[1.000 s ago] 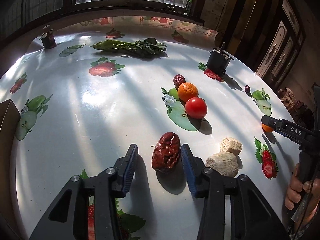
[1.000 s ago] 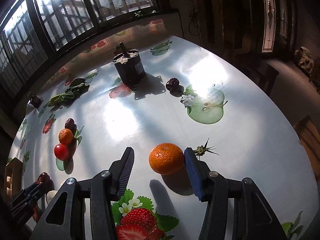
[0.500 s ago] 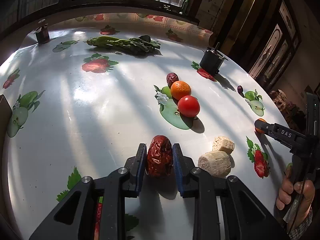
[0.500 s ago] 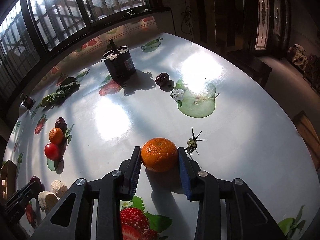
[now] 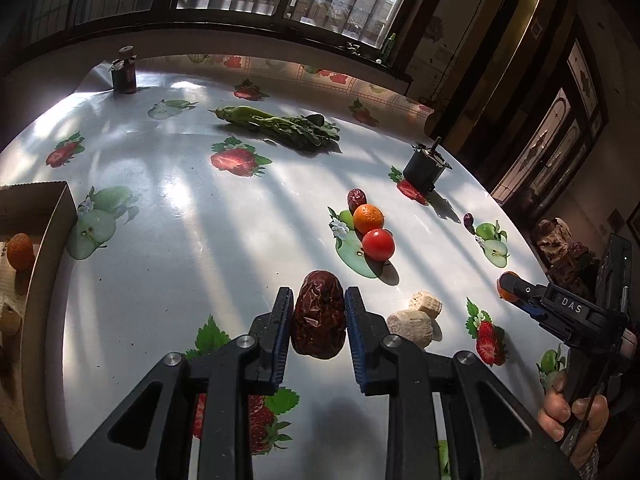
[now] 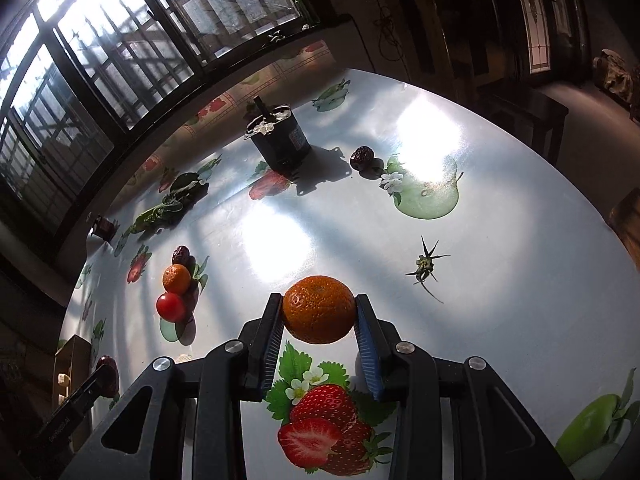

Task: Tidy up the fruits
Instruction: 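Carry the red date and orange into the box and open both grippers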

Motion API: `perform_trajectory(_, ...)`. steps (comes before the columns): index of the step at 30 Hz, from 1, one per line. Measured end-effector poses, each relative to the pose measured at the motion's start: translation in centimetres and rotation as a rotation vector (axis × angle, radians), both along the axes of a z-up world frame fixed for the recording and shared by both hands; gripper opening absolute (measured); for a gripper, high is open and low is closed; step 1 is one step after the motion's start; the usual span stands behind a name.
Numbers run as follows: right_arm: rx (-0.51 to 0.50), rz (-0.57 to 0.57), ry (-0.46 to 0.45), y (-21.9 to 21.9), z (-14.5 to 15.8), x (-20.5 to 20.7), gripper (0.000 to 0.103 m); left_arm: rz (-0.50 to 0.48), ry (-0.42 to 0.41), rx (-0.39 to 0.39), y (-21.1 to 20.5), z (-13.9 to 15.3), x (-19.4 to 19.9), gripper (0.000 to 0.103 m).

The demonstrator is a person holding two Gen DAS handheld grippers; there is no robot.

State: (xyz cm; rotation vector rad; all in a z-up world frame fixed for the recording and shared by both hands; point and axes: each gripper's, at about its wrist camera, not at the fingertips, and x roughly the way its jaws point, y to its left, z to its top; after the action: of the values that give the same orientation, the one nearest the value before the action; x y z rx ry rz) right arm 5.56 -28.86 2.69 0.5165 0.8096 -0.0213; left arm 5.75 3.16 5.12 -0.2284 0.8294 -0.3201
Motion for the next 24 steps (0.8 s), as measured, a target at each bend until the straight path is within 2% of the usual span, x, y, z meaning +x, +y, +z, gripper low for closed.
perform_trajectory(4, -0.006, 0.104, -0.038, 4.4, 2.8, -2.3, 0.038, 0.065, -0.025, -0.037, 4.6, 2.4, -3.6, 0.025)
perform_trajectory(7, -0.005, 0.201, -0.077, 8.7, 4.8, -3.6, 0.038, 0.139, -0.041, -0.029, 9.1, 3.6, -6.5, 0.025)
perform_trajectory(9, -0.007, 0.276, -0.095, 12.2, 5.9, -4.2, 0.038, 0.201, -0.05, 0.01, 12.3, 3.8, -8.1, 0.025)
perform_trajectory(12, -0.015, 0.401, -0.107, 17.9, 6.8, -4.9, 0.038, 0.297, -0.042, 0.117, 16.8, 3.3, -9.6, 0.025)
perform_trajectory(14, -0.018, 0.483, -0.107, 21.7, 7.0, -5.3, 0.038, 0.348, 0.004, 0.164, 20.0, 2.3, -10.1, 0.025)
perform_trajectory(17, -0.011, 0.598, -0.091, 27.3, 6.5, -5.5, 0.038, 0.413, 0.072, 0.18, 24.0, 0.9, -10.6, 0.025)
perform_trajectory(24, -0.056, 0.824, -0.028, 39.2, 3.3, -6.1, 0.038, 0.485, 0.164, 0.146, 28.9, -1.5, -10.7, 0.025)
